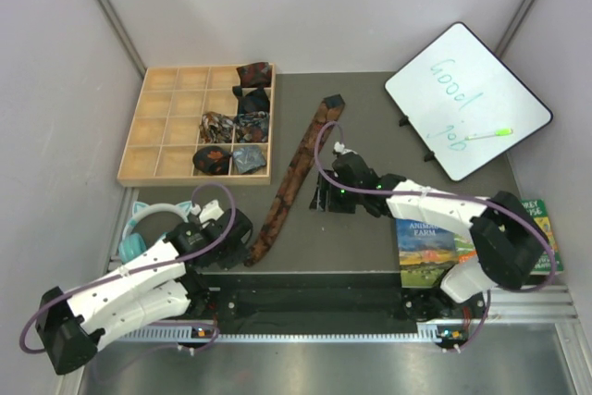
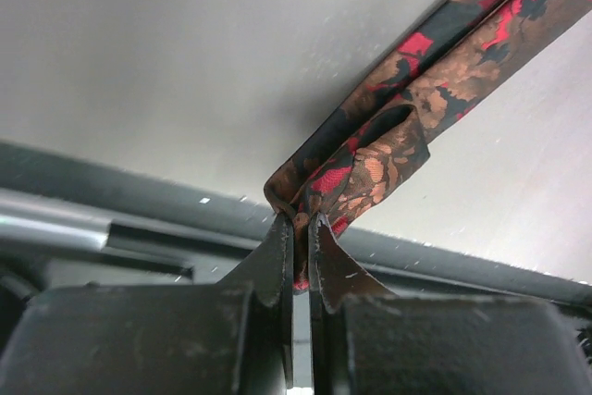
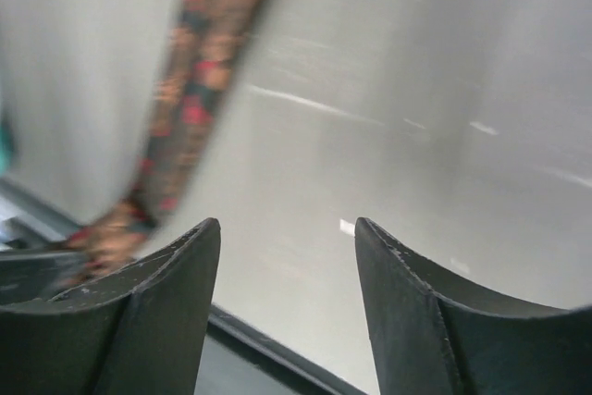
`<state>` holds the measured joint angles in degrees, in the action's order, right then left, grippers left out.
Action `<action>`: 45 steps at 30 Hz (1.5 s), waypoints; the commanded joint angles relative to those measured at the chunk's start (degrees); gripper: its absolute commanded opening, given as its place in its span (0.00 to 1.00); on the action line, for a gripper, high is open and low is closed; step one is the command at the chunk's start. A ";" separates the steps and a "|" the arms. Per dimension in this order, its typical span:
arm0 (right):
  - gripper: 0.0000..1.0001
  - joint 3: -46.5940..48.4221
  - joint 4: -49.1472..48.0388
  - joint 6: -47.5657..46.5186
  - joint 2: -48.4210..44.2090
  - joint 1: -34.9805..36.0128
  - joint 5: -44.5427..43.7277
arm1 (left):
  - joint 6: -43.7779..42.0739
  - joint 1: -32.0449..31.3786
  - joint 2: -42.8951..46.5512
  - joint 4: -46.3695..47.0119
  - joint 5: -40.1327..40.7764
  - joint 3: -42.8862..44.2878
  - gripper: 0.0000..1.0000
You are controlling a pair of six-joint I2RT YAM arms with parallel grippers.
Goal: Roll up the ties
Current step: Roll the tie at the center of the board.
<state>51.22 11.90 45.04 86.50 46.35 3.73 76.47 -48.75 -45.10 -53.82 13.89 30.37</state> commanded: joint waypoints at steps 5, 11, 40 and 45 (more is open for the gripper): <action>0.62 -9.20 4.11 -2.85 -13.54 0.15 -9.11 | -0.88 -0.03 0.72 -10.86 0.70 6.37 0.01; 0.37 -8.43 -4.86 2.59 -14.79 6.20 -1.97 | -0.79 -0.03 -0.86 -10.07 0.52 6.63 0.02; 0.03 11.44 -25.88 14.20 25.03 17.90 15.79 | -1.76 -0.03 -0.51 -9.90 2.28 9.53 0.02; 0.03 12.85 -24.48 13.59 25.65 18.60 15.17 | -2.11 0.06 -1.39 -9.37 2.37 10.85 0.02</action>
<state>60.55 -11.68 59.16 111.28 63.64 19.49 75.00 -48.77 -46.37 -62.87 15.49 37.82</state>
